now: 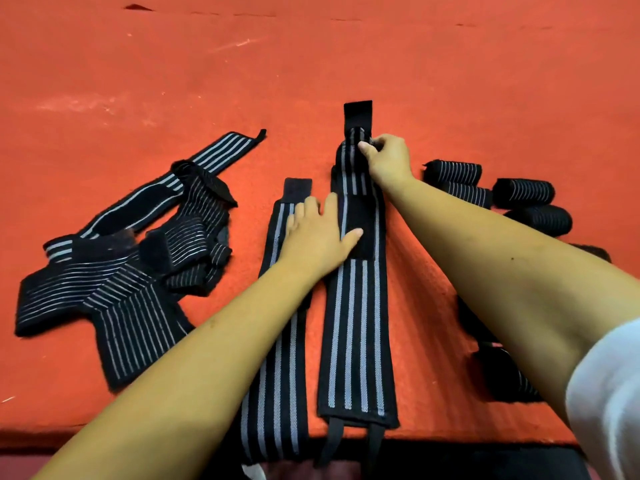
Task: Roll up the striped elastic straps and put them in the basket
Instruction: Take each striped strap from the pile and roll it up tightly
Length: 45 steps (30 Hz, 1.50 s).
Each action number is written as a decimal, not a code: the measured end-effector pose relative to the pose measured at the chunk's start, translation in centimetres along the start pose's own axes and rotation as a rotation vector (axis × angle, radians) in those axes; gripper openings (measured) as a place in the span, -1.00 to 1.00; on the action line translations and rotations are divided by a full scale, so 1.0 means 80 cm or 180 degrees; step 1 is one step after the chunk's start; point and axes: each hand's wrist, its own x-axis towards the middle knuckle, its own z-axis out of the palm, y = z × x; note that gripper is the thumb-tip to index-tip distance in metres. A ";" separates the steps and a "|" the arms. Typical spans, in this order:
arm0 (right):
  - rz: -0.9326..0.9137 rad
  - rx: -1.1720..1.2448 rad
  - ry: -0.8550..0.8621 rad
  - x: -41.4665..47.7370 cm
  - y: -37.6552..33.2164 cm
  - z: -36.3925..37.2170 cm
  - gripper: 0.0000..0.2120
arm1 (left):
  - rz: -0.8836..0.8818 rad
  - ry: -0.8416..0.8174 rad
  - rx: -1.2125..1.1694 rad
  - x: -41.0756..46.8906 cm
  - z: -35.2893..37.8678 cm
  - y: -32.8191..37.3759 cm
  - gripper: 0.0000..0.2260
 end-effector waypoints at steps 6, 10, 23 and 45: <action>0.0482 -0.0544 -0.0134 0.018 0.017 0.020 -0.78 | 0.0403 0.0591 0.0460 -0.003 0.037 -0.020 -0.43; 0.0609 -0.0575 -0.0243 0.025 0.004 0.030 -0.80 | 0.0464 0.0629 0.0479 0.000 0.037 -0.022 -0.49; 0.0091 0.1783 -0.0355 -0.072 -0.071 -0.047 -0.89 | 0.0021 0.0469 -0.1895 -0.002 0.006 -0.027 -0.50; -0.0508 0.1327 -0.0217 -0.316 -0.101 -0.172 -0.81 | -0.0070 0.0541 -0.3987 -0.099 -0.135 0.058 -0.69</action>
